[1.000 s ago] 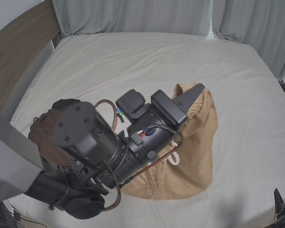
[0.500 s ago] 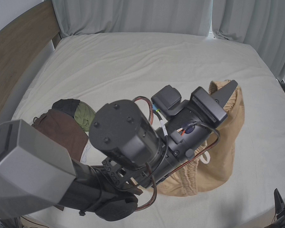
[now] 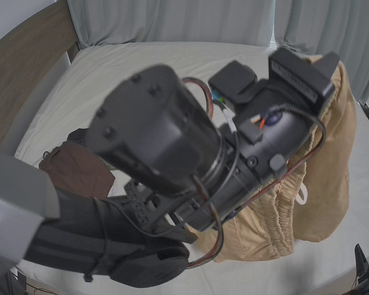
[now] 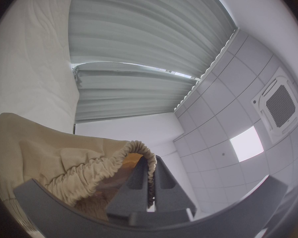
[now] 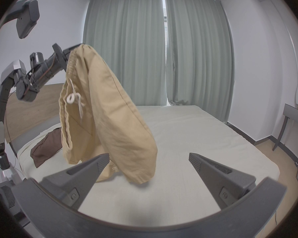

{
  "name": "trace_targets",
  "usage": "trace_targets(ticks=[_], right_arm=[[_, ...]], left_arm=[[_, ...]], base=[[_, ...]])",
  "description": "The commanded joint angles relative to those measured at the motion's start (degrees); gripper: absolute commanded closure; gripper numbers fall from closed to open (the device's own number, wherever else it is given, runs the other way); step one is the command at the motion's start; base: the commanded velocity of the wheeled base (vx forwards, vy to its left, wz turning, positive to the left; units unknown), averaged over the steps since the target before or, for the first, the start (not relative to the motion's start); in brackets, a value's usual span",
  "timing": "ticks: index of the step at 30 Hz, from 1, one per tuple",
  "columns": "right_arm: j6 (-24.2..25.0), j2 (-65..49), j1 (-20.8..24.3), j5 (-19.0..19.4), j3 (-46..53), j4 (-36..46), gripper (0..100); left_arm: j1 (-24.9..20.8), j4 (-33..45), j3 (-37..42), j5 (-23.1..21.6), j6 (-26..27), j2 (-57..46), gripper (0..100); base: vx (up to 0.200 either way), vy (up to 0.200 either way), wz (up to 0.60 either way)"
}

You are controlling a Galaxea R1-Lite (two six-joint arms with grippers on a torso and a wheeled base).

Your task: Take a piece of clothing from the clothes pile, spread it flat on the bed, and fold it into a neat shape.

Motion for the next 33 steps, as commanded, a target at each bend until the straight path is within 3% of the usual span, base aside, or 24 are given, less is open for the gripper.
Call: trace_targets(ticks=[1,8,9,13,15,26,30,33], right_arm=[[0.0,-0.6,0.0,0.0,0.9,-0.1,0],[0.1,-0.7,0.0,0.0,0.9,-0.1,0],[0.1,-0.6,0.0,0.0,0.9,0.0,0],[0.1,-0.7,0.0,0.0,0.9,0.0,0],[0.1,-0.6,0.0,0.0,0.9,-0.1,0],[0.1,-0.6,0.0,0.0,0.9,-0.1,0],[0.1,-0.7,0.1,0.0,0.9,-0.1,0],[0.1,-0.7,0.0,0.0,0.9,-0.1,0]], left_arm=[[0.2,1.9,-1.9,0.9,-2.3,-5.4,100],[4.4,0.2,8.8,2.5,-1.9,-5.7,100],[7.9,-1.9,13.6,1.9,-0.6,-4.9,100],[12.0,-7.0,19.1,0.2,2.2,-1.8,100],[15.5,-9.4,23.9,-2.8,6.6,1.1,100],[20.1,-9.3,29.7,-6.0,11.8,1.2,100],[23.6,-9.2,33.5,-8.3,18.0,1.2,100],[25.9,-9.3,34.8,-9.3,19.1,0.9,100]], base=[[0.0,0.0,0.0],[0.0,0.0,0.0],[0.0,0.0,0.0],[0.0,0.0,0.0],[0.0,0.0,0.0],[0.0,0.0,0.0],[0.0,0.0,0.0],[0.0,0.0,0.0]])
